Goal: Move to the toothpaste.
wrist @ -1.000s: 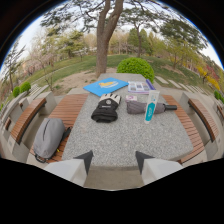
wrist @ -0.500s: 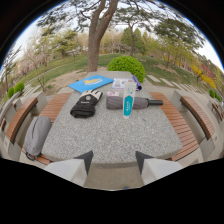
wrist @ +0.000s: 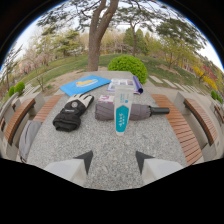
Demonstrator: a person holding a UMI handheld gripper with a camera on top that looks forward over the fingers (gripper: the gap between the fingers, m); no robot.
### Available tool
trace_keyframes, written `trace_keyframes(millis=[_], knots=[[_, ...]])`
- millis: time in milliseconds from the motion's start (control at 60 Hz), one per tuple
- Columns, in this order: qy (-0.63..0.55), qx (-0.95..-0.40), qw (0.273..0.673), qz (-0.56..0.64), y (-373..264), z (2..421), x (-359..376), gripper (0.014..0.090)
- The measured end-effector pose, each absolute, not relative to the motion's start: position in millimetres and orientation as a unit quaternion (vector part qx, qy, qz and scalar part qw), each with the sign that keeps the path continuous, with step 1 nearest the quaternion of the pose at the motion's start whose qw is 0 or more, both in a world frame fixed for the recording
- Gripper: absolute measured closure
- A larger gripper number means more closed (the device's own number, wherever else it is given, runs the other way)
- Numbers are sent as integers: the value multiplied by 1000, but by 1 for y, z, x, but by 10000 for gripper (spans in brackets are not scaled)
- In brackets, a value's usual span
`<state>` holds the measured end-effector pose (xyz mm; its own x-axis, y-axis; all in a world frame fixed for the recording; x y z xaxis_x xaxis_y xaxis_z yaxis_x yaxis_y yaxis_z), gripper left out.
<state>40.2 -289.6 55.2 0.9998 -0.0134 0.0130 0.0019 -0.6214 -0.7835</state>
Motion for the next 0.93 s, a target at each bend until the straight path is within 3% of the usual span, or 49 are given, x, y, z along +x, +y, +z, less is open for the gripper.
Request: trace_keyframes(millis=[383, 933], knots=[[-7, -902, 432, -1, -218, 31, 49, 204], [0, -906, 424, 1, -210, 21, 46, 201]])
